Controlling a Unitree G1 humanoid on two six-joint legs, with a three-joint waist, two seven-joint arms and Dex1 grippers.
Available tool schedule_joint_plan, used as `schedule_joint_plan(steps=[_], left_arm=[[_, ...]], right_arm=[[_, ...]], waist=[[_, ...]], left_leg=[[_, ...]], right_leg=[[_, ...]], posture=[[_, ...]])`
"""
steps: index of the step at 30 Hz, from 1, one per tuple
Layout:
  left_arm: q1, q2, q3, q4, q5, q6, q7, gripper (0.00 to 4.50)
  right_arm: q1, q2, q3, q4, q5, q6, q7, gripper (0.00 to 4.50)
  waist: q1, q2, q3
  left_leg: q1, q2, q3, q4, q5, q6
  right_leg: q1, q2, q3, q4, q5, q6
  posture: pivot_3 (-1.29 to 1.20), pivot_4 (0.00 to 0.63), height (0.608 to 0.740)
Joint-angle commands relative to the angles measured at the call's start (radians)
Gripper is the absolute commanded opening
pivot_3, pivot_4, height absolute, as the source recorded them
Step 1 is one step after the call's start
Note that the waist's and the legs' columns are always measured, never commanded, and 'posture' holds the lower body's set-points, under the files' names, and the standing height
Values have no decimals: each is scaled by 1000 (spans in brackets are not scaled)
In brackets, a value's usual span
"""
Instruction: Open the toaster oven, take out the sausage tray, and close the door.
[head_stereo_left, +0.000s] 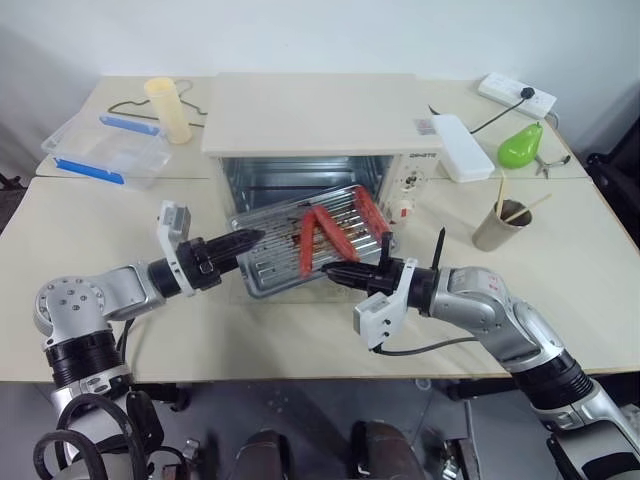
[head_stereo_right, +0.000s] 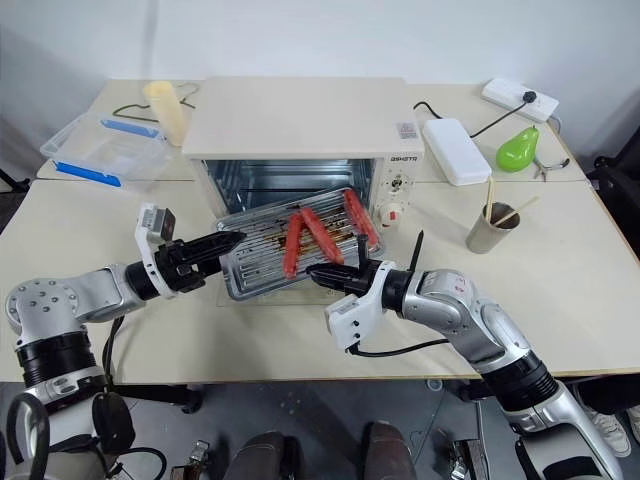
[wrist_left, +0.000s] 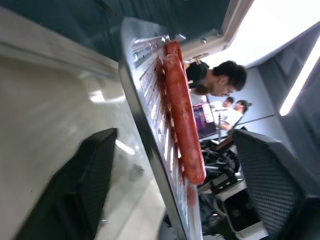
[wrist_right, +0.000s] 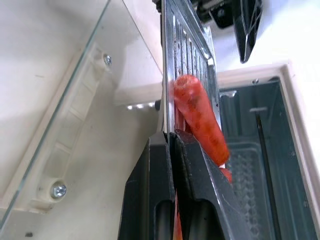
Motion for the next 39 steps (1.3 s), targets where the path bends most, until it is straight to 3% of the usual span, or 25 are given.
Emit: schedule_joint_plan(steps=[1,10,11,16,19,23,30,35,39], left_arm=[[-13,-36,55,-32,-82,46,104,2740],[-2,-120,138,8,-243,29,367,166],[1,-127,144,15,-273,18,406,52],[55,-115,75,64,-555,-83,619,52],[121,-86,-14,60,-801,-185,689,0],[203,-34,-58,9,-815,-216,706,0],[335,164,-13,0,-815,-141,411,0],[563,292,75,-41,-815,-131,201,0],[733,301,150,-105,-815,-190,140,0]], right_arm=[[-29,2,-19,-21,37,-22,6,22],[-49,8,-18,-4,74,-35,32,22],[-49,9,-19,-2,79,-36,37,22],[-39,10,-21,-13,179,10,104,22],[-19,30,-48,-48,331,143,167,653],[-22,21,-109,-58,429,192,184,1905],[21,-76,-213,23,632,149,328,4162],[94,-97,-301,86,700,189,343,4162],[140,-103,-338,143,711,221,347,4162]], waist=[[0,0,0],[2,0,0],[2,0,0],[1,-1,0],[0,-1,0],[1,-1,0],[2,-1,0],[0,-1,0],[2,0,0]], left_leg=[[0,0,0,0,0,0],[0,-1,-1,2,0,0],[0,0,-1,2,0,0],[0,0,-2,2,0,0],[1,2,-3,1,0,0],[3,1,-3,1,0,0],[3,-2,-2,1,0,0],[3,-1,0,-2,0,0],[4,1,1,-4,0,0]], right_leg=[[0,0,0,1,0,0],[0,-1,1,1,0,0],[0,-1,1,1,0,0],[0,-2,2,2,0,0],[1,-2,3,3,0,0],[1,-3,3,4,0,0],[2,-1,3,0,0,0],[1,0,4,-1,0,-1],[2,0,6,-6,0,-1]], posture=[[0,150,740],[0,150,740],[0,150,740],[0,150,740],[0,150,740],[0,150,740],[0,150,740],[0,150,740],[0,150,740]])
